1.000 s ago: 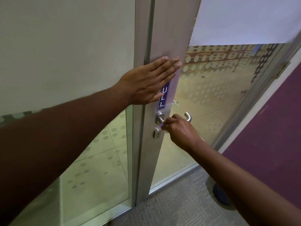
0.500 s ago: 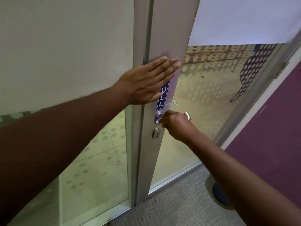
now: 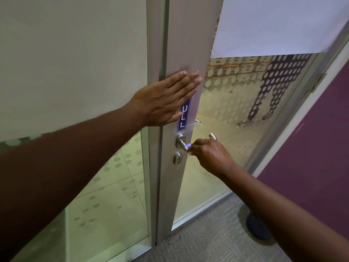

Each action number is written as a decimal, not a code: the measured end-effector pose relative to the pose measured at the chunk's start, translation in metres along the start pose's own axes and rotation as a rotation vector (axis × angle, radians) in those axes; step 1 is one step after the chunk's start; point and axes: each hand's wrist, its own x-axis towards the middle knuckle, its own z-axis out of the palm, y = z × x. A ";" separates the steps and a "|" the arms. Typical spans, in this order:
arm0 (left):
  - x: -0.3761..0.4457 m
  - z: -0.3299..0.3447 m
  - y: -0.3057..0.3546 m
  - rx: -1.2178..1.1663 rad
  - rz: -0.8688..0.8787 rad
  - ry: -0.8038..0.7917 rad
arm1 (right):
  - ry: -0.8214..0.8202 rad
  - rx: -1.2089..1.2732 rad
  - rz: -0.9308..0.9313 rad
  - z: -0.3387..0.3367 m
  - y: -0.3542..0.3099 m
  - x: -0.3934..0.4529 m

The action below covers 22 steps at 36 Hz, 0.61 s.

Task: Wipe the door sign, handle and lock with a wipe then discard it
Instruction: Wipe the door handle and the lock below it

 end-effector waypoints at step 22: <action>0.000 0.001 0.001 0.001 -0.006 0.044 | 0.258 0.044 0.121 0.013 -0.042 0.002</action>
